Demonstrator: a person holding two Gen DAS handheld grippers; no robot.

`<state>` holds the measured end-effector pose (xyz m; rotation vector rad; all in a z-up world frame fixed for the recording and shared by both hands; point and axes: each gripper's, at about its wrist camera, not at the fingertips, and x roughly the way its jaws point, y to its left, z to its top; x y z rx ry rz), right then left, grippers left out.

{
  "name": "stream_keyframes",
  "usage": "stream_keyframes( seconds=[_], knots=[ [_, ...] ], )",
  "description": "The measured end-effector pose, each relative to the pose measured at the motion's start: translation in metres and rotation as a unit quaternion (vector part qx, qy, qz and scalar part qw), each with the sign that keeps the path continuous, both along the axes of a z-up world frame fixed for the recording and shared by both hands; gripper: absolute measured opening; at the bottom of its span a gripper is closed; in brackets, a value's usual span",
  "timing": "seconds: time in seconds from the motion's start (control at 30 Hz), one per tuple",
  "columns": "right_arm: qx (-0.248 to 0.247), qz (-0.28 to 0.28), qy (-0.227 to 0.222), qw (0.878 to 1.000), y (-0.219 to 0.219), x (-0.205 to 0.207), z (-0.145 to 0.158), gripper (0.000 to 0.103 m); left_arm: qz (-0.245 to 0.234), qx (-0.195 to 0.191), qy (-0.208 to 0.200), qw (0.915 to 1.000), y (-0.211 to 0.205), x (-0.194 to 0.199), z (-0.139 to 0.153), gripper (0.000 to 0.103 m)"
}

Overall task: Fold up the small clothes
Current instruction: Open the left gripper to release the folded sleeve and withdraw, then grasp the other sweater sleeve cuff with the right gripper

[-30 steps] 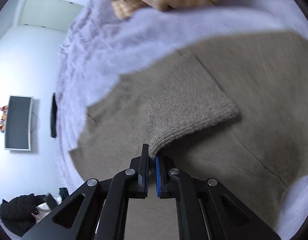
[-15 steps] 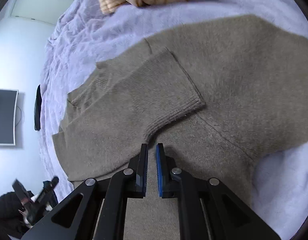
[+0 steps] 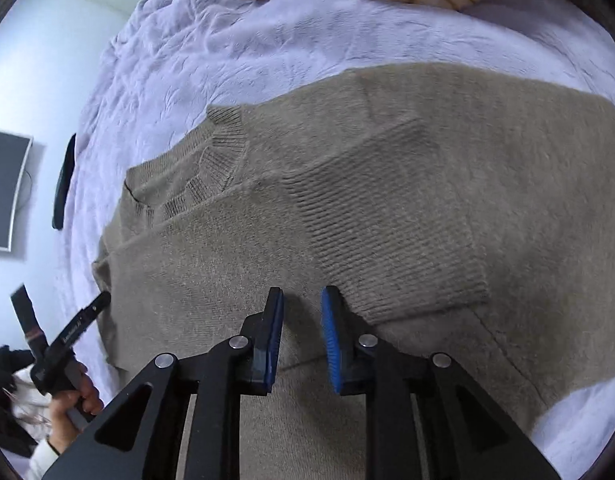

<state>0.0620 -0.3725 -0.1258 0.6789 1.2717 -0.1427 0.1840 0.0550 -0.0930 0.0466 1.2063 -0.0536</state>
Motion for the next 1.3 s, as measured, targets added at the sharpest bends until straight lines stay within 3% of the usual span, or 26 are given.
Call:
stream_keyframes(
  seconds=[0.1, 0.13, 0.17, 0.23, 0.37, 0.53, 0.83, 0.9, 0.93, 1.1, 1.17, 1.3],
  knots=[
    [0.007, 0.005, 0.005, 1.0, -0.003, -0.009, 0.007, 0.024, 0.0, 0.011, 0.011, 0.9999, 0.012, -0.015, 0.009, 0.064],
    [0.008, 0.007, 0.006, 1.0, -0.003, -0.012, 0.01, 0.032, -0.003, 0.006, 0.013, 0.9999, 0.014, -0.021, 0.012, 0.064],
    [0.008, 0.008, 0.007, 1.0, -0.002, -0.016, 0.014, 0.051, -0.007, 0.004, 0.015, 0.9999, 0.015, -0.028, 0.015, 0.064],
    [-0.007, 0.004, 0.015, 1.0, -0.001, -0.021, 0.019, 0.07, -0.016, 0.007, 0.019, 0.9997, 0.014, -0.041, 0.018, 0.064],
    [0.002, -0.001, 0.02, 1.0, 0.004, -0.041, 0.027, 0.07, -0.025, 0.054, 0.045, 0.9972, 0.009, -0.061, 0.002, 0.065],
    [-0.008, 0.0, 0.035, 0.999, 0.009, -0.068, 0.034, 0.07, -0.012, 0.039, 0.064, 0.9971, 0.015, -0.076, 0.005, 0.065],
    [0.024, -0.047, 0.044, 0.998, 0.002, -0.129, 0.043, 0.071, -0.073, 0.018, 0.076, 0.9942, -0.03, -0.128, 0.041, 0.065],
    [0.028, -0.055, 0.042, 0.997, 0.001, -0.141, 0.045, 0.071, -0.085, 0.007, 0.083, 0.9929, -0.046, -0.14, 0.044, 0.081],
    [0.03, -0.059, 0.041, 0.997, 0.0, -0.145, 0.046, 0.071, -0.089, 0.003, 0.085, 0.9924, -0.055, -0.144, 0.045, 0.094],
    [0.037, -0.075, 0.037, 0.996, -0.009, -0.165, 0.048, 0.074, -0.14, -0.01, 0.094, 0.9856, -0.102, -0.166, 0.049, 0.095],
    [0.042, -0.088, 0.029, 0.995, -0.019, -0.176, 0.049, 0.08, -0.155, -0.016, 0.104, 0.9822, -0.121, -0.176, 0.048, 0.095],
    [0.062, -0.132, 0.008, 0.989, -0.045, -0.197, 0.048, 0.081, -0.171, -0.021, 0.126, 0.9769, -0.147, -0.188, 0.04, 0.095]
  ],
)
